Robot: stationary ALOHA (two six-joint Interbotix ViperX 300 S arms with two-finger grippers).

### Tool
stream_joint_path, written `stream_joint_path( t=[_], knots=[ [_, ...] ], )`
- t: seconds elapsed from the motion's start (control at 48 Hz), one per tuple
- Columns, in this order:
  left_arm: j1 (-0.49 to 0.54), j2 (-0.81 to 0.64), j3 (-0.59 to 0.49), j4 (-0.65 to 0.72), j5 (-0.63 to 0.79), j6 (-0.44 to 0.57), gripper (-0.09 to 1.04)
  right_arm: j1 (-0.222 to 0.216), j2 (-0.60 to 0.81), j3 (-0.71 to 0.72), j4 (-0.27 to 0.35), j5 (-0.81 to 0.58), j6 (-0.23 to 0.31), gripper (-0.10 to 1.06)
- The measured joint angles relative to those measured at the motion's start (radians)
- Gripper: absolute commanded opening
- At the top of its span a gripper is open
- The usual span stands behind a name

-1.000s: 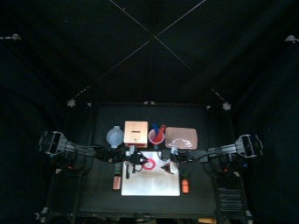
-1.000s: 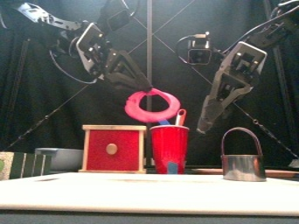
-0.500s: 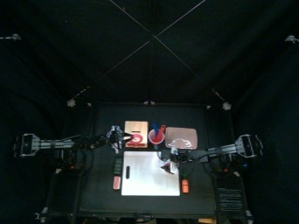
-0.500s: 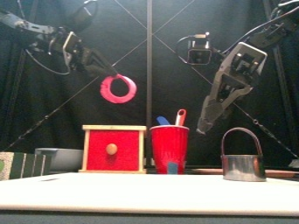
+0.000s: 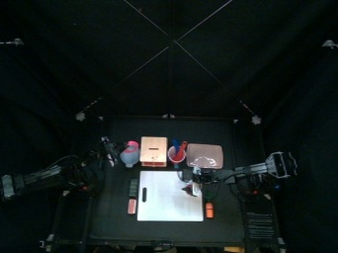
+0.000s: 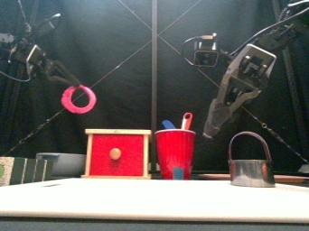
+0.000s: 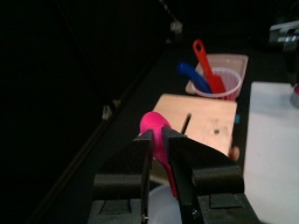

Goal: Get the cutter from the drawer then cut the dough then place the extra dough in the bowl
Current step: Place the extra dough in the bowl

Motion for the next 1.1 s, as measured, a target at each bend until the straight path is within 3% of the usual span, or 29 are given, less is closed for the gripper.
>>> stream_joint_path(
  t=[0.417, 0.75, 1.104],
  knots=[
    [0.032, 0.13, 0.06, -0.008, 0.048, -0.006, 0.58, -0.003, 0.002, 0.0, -0.005, 0.0, 0.0, 0.88],
    [-0.055, 0.258, 0.064, -0.069, -0.032, -0.008, 0.61, -0.006, 0.002, 0.0, -0.005, 0.0, 0.0, 0.88],
    [-0.046, 0.288, 0.086, -0.255, -0.103, -0.011, 0.89, -0.011, 0.0, 0.0, -0.005, 0.0, 0.0, 0.88]
  ],
)
